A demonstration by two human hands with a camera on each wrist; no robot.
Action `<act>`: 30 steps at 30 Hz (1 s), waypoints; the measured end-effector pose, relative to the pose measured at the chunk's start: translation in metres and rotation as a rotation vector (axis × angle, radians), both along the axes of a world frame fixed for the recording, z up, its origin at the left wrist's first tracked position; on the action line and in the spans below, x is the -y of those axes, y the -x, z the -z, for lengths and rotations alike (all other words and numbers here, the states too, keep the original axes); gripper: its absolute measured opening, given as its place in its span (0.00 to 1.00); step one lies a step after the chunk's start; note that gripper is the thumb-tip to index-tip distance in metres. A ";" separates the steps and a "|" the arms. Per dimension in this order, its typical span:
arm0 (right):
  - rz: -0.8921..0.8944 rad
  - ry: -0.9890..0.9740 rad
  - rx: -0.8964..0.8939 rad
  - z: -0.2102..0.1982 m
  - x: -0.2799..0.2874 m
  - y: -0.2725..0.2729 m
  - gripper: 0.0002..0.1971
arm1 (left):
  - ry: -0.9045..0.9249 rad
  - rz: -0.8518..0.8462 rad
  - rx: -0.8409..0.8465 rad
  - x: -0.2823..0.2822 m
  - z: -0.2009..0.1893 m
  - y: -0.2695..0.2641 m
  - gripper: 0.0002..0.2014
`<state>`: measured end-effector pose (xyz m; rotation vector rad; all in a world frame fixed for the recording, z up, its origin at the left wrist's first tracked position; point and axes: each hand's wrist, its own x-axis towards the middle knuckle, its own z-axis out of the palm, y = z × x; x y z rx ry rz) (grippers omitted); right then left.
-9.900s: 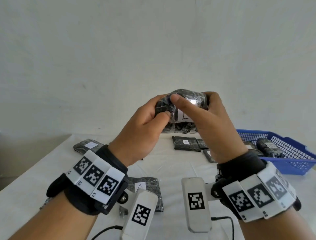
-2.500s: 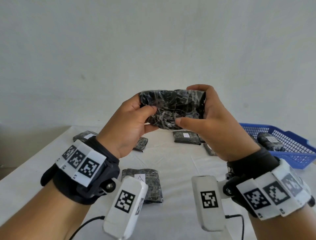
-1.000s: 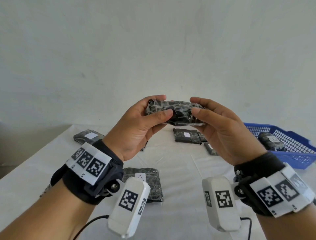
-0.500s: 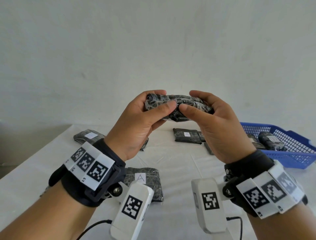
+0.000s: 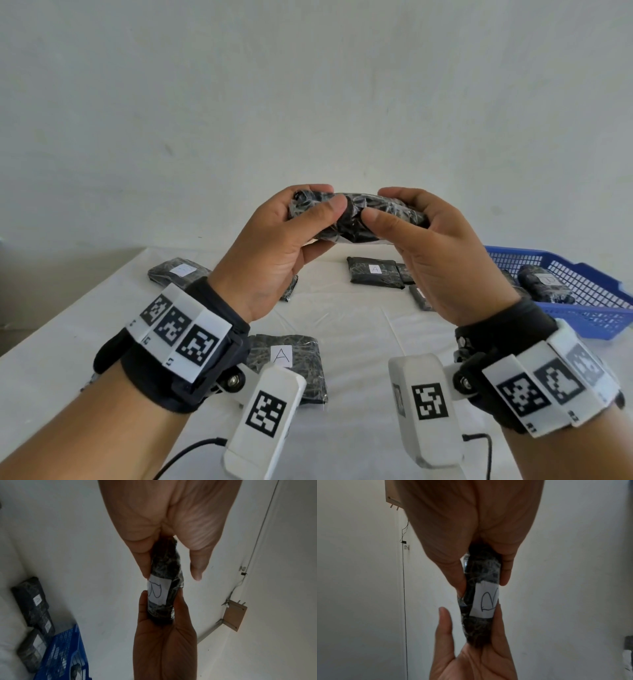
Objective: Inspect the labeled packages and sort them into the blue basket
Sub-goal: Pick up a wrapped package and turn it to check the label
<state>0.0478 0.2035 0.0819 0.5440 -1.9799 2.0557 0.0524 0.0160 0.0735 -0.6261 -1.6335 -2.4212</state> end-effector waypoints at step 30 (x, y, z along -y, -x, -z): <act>0.212 -0.264 -0.175 0.013 0.007 -0.010 0.19 | 0.478 -0.081 0.032 -0.003 0.009 0.005 0.38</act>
